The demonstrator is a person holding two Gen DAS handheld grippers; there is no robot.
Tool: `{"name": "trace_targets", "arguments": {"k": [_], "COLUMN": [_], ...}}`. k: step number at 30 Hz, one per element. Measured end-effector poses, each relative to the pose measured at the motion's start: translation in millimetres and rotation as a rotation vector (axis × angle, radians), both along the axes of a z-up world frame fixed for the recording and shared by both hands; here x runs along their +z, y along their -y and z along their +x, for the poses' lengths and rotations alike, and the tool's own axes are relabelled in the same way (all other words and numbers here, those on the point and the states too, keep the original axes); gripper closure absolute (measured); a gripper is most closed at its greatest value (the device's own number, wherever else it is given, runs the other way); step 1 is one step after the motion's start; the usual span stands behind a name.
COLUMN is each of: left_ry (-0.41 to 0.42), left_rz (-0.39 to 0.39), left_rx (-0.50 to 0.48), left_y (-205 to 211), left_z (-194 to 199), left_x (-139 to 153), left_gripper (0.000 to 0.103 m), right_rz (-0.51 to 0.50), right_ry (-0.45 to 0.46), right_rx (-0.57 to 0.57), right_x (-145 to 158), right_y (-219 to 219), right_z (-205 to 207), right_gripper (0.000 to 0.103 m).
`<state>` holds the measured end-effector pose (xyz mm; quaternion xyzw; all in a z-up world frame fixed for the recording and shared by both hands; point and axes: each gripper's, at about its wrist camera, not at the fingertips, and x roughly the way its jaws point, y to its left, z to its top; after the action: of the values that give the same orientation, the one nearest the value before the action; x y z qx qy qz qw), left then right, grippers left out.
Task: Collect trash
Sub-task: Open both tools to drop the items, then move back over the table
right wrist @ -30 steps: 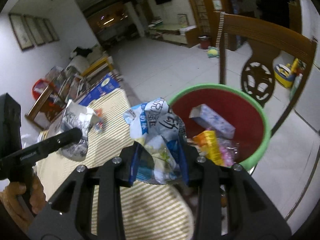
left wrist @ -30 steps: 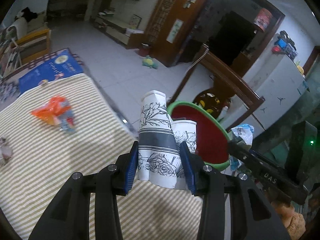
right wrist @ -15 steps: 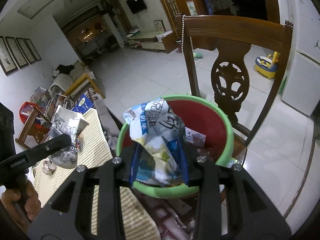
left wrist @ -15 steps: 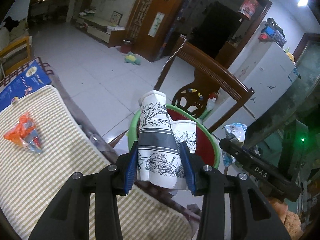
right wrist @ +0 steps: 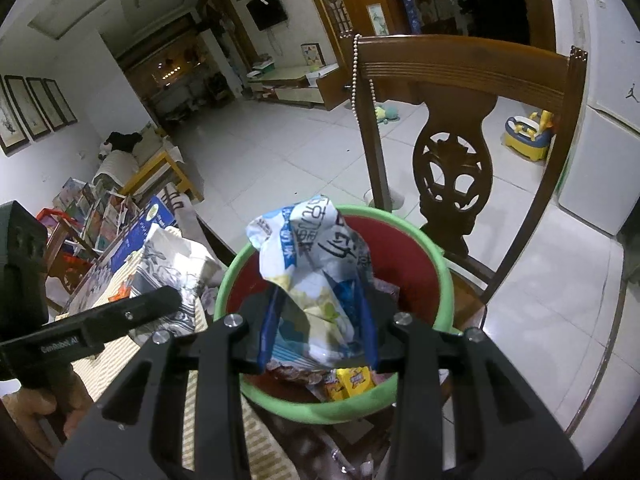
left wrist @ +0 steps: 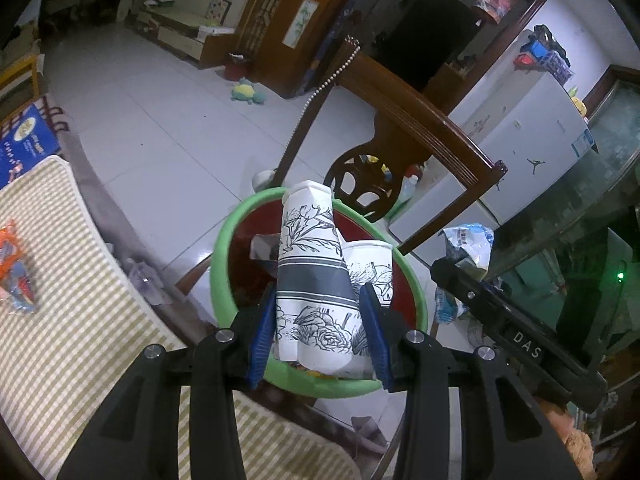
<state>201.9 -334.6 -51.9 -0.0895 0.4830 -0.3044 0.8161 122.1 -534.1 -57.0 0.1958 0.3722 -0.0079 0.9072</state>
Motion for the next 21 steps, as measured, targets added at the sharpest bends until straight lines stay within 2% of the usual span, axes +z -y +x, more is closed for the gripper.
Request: {"name": "trace_targets", "arguments": {"k": [1,2,4,8,10,11,13,18,21], "left_ry": [-0.005,-0.009,-0.004,-0.013,0.003,0.014,0.027,0.026,-0.028], "left_rz": [-0.004,-0.014,-0.026,-0.039,-0.035,-0.024,-0.010,0.073,0.140], "left_rx": [-0.002,-0.003,0.005,0.029,0.078,0.120,0.216,0.510,0.710], "left_y": [2,4,2,-15,-37,-53,-90,-196,-274], "left_z": [2,4,5,5,1,0,-3,-17,-29], "left_x": [0,-1,-1,-2,1,1,1,-12,-31], "left_gripper": [0.057,0.053,0.041,0.041,0.041,0.040,0.030,0.030,0.030], "right_rz": [0.003,0.003,-0.001,-0.015,-0.018,-0.025,-0.037,-0.023,-0.013], "right_ry": [-0.002,0.000,-0.002,0.002,0.012,0.019,0.027,0.022,0.001], "right_rx": [-0.010,-0.024,-0.034,-0.035,-0.015,0.003,0.039,0.171,0.274], "right_x": [-1,-1,-1,2,6,8,12,10,2], "right_y": [2,3,5,-3,-16,-24,-40,-95,-137], "right_z": [0,0,0,-2,-2,-1,4,22,35], "right_gripper": [0.054,0.047,0.047,0.047,0.047,0.047,0.046,0.044,0.041]}}
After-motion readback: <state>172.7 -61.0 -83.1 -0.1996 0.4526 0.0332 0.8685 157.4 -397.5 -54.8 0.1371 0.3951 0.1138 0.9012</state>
